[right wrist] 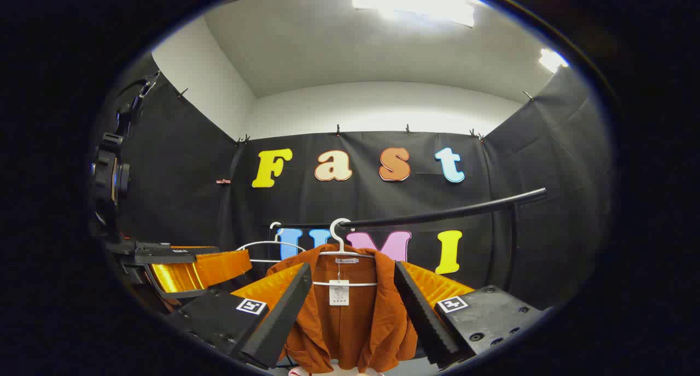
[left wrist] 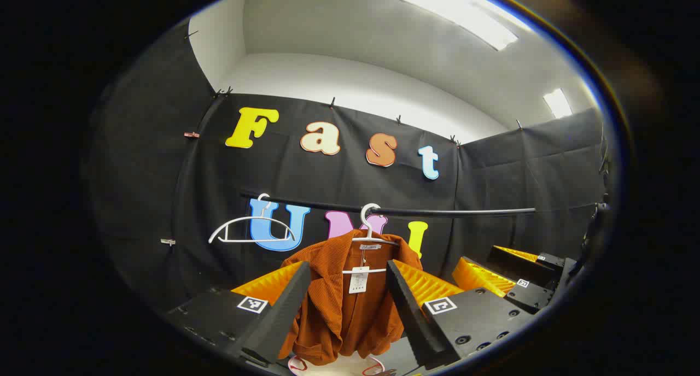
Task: Grasp the clothes on the hanger with both hands and then place them into the laundry hamper below.
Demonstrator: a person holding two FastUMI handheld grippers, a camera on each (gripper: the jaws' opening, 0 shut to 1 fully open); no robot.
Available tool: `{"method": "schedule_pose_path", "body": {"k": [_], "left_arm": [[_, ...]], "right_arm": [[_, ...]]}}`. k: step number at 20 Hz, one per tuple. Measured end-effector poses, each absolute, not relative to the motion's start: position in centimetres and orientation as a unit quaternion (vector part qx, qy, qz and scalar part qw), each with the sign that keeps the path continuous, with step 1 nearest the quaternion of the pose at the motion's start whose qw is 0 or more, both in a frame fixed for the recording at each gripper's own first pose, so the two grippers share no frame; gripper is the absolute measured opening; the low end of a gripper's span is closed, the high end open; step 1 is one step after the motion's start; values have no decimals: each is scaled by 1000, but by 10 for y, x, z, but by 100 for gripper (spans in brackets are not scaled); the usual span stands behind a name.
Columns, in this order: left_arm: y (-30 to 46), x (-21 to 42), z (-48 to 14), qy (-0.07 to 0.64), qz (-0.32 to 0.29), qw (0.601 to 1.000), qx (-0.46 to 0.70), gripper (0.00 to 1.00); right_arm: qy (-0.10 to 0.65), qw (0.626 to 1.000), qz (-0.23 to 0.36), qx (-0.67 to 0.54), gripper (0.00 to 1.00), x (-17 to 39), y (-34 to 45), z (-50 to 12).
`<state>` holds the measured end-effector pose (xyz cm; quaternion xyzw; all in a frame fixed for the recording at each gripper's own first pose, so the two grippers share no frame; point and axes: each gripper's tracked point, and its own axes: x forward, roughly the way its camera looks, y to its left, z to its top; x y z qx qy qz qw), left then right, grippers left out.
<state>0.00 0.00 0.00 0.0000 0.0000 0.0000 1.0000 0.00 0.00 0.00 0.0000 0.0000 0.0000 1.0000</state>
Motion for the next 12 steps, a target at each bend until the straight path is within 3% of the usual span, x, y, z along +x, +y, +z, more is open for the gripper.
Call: {"method": "schedule_pose_path", "body": {"k": [12], "left_arm": [[-11, 6, 0, -3, 1, 1000, -2, 88]], "right_arm": [[11, 1000, 2, 15, 97, 1, -8, -5]]}}
